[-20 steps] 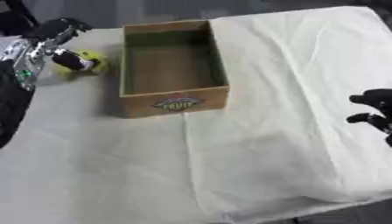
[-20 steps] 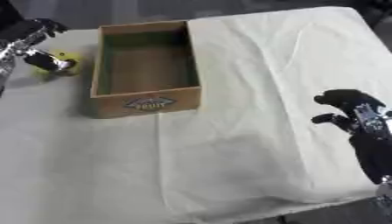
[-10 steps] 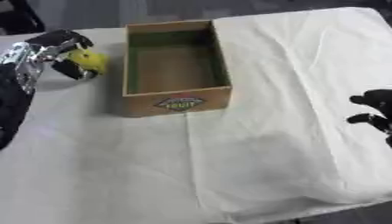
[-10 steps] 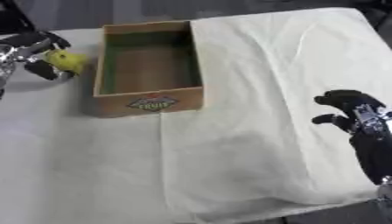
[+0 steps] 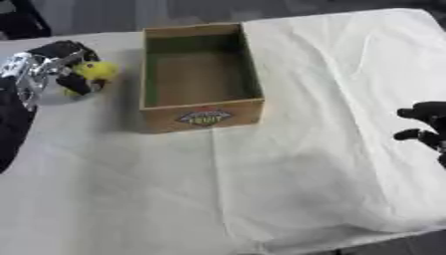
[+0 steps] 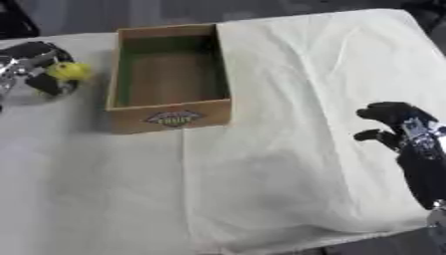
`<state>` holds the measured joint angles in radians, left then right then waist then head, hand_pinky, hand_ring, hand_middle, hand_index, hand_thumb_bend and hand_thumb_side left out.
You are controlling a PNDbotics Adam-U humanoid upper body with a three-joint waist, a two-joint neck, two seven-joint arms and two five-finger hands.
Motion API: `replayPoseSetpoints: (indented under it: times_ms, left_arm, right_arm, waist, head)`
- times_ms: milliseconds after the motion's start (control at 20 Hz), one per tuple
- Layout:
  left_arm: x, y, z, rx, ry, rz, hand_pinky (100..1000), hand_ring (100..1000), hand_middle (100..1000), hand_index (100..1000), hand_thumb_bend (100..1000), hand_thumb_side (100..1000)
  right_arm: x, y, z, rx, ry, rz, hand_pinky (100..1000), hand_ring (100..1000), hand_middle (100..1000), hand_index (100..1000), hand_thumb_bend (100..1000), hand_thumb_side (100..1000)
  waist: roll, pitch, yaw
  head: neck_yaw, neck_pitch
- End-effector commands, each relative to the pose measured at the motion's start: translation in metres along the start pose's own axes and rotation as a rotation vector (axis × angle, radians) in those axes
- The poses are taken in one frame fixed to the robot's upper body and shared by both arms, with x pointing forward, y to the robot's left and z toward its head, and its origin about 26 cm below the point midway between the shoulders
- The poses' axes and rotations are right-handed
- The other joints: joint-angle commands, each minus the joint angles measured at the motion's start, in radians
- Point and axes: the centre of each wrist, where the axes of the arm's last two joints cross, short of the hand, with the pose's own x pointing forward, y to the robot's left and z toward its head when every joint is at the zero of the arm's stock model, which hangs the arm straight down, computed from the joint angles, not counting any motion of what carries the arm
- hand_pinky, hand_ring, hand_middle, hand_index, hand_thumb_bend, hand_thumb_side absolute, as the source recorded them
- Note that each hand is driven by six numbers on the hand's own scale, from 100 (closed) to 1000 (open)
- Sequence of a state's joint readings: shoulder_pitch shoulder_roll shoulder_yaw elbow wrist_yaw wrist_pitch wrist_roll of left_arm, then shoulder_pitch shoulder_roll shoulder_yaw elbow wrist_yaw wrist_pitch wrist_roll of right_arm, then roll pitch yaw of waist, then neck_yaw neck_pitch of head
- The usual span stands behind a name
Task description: Pick up objects on the table and place them in the box.
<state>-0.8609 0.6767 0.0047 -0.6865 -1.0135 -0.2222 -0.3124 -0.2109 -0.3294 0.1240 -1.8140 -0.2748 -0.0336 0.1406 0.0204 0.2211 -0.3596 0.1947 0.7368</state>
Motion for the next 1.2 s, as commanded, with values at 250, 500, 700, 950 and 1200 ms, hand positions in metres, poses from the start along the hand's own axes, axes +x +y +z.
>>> replayPoseSetpoints:
  times_ms: [250, 500, 700, 950, 1200]
  left_arm:
    - [-0.008, 0.032, 0.011, 0.146, -0.014, 0.012, 546, 362, 313, 579, 100, 226]
    - [0.011, 0.070, 0.017, 0.249, -0.137, 0.022, 556, 362, 312, 578, 100, 225]
    - [0.048, 0.095, 0.016, 0.309, -0.288, 0.011, 562, 365, 313, 578, 100, 222]
    - [0.109, 0.102, 0.005, 0.312, -0.464, 0.001, 571, 375, 321, 586, 100, 224]
    - [0.147, 0.087, -0.008, 0.289, -0.534, -0.010, 580, 383, 331, 597, 100, 221]
  right_arm:
    - [0.006, -0.004, 0.000, -0.004, -0.014, 0.018, 616, 816, 629, 714, 100, 706]
    - [0.004, -0.006, 0.004, -0.011, -0.002, 0.017, 616, 815, 629, 714, 100, 702]
    - [0.003, -0.006, 0.004, -0.007, 0.003, 0.014, 616, 815, 629, 714, 100, 698]
    - [0.003, -0.003, 0.003, 0.007, 0.002, 0.003, 616, 816, 629, 714, 100, 702]
    - [0.004, 0.000, -0.001, 0.025, -0.004, -0.005, 616, 816, 629, 714, 100, 706]
  waist:
    - [-0.008, -0.036, 0.015]
    - [-0.009, -0.057, 0.033]
    - [-0.009, -0.068, 0.038]
    - [-0.010, -0.072, 0.016]
    - [-0.006, -0.063, -0.013]
  head:
    - [-0.009, 0.007]
    - [-0.017, 0.019]
    - [-0.018, 0.022]
    - [0.003, 0.026]
    - [0.022, 0.023]
